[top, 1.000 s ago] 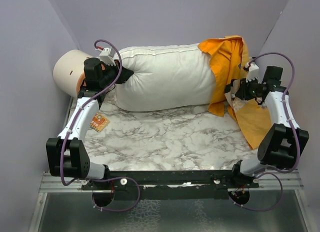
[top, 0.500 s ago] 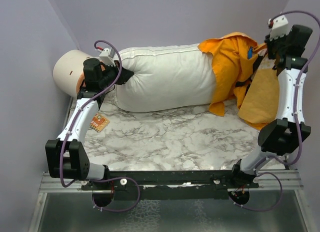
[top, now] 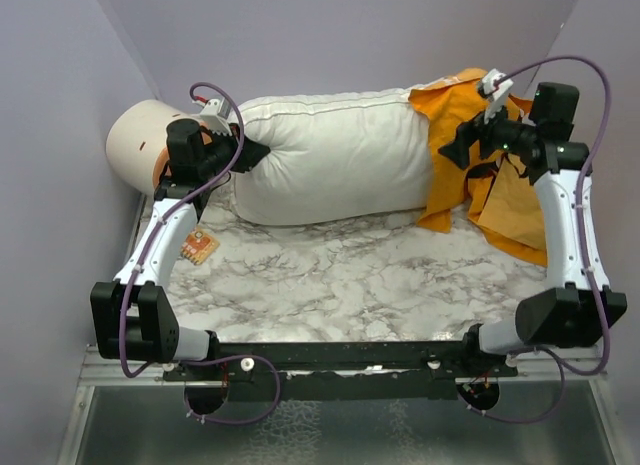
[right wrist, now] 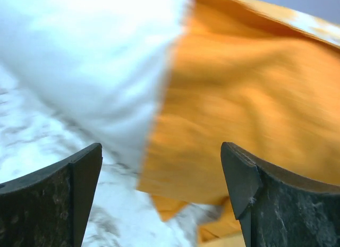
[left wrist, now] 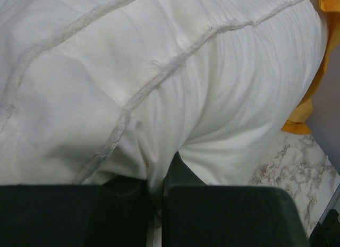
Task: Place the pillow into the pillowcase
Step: Stuff the pillow into the pillowcase.
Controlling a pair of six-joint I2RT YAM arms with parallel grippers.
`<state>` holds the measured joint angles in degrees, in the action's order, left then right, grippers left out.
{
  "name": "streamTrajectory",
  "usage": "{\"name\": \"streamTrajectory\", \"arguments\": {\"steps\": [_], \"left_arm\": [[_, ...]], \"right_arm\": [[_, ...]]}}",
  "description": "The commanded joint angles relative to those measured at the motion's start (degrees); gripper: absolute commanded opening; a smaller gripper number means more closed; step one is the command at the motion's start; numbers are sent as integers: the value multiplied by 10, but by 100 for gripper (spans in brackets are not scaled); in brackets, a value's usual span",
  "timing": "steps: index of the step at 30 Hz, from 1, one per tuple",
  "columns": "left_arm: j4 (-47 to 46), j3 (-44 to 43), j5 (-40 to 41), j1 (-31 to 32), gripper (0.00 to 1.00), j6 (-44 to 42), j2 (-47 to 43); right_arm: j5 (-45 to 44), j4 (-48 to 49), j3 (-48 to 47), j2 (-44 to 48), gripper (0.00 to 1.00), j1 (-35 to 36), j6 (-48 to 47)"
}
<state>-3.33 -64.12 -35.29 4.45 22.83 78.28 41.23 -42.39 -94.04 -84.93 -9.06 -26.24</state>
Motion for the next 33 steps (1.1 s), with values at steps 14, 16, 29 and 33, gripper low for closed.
{"name": "streamTrajectory", "arguments": {"steps": [14,16,29,33], "left_arm": [[-31,16,-49,5,0,26,-12],[-34,17,-51,5,0,27,-11],[-55,18,-70,5,0,36,-13],[-67,-15,-90,8,0,50,-2]], "right_arm": [[-284,189,242,89,81,118,69],[-289,195,252,82,80,118,68],[-119,156,186,63,1,120,59],[6,78,-2,-19,1,158,77]]}}
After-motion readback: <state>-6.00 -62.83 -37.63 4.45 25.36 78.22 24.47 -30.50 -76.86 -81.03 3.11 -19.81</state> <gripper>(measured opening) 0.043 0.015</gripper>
